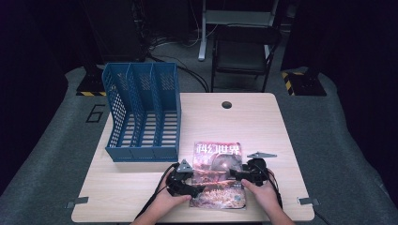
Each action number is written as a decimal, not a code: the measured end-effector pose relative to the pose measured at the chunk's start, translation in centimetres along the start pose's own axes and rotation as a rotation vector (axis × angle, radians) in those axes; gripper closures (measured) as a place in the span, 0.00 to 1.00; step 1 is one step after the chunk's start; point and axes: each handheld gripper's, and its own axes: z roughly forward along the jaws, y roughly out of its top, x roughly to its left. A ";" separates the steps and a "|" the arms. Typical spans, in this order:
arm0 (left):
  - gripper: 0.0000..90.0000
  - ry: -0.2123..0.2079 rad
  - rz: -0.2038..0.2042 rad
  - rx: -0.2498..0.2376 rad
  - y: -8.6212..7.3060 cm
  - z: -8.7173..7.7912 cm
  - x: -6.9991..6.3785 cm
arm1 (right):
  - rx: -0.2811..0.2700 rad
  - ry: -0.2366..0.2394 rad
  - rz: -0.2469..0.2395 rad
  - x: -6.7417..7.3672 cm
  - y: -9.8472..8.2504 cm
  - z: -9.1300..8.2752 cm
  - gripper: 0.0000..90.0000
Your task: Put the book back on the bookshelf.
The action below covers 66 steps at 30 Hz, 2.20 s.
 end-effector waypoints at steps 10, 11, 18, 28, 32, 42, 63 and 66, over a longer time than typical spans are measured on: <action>0.33 0.008 0.022 0.026 0.1 -0.1 -0.5 | 0.004 -0.006 0.043 0.2 -0.1 -0.2 0.32; 0.33 0.008 0.022 0.026 0.1 -0.1 -0.5 | 0.004 -0.006 0.043 0.2 -0.1 -0.2 0.32; 0.30 0.029 0.062 0.029 0.0 0.2 -1.2 | -0.003 -0.024 0.062 -0.1 -0.2 -0.4 0.35; 0.20 0.022 0.103 0.016 -0.3 0.5 -1.7 | -0.003 -0.041 0.082 0.3 -0.2 -0.3 0.33; 0.20 0.017 0.105 0.013 -0.3 0.5 -1.6 | -0.006 -0.026 0.126 0.0 -0.1 -0.4 0.36; 0.20 0.014 0.114 0.015 -0.4 0.5 -1.6 | -0.021 0.049 0.224 -1.2 0.0 -1.0 0.41; 0.20 0.015 0.129 0.003 -0.5 0.5 -1.6 | -0.137 0.163 0.200 -0.2 0.7 -2.7 0.41; 0.20 0.014 0.133 0.002 -0.5 0.5 -1.5 | -0.158 0.195 0.192 0.2 1.0 -2.9 0.42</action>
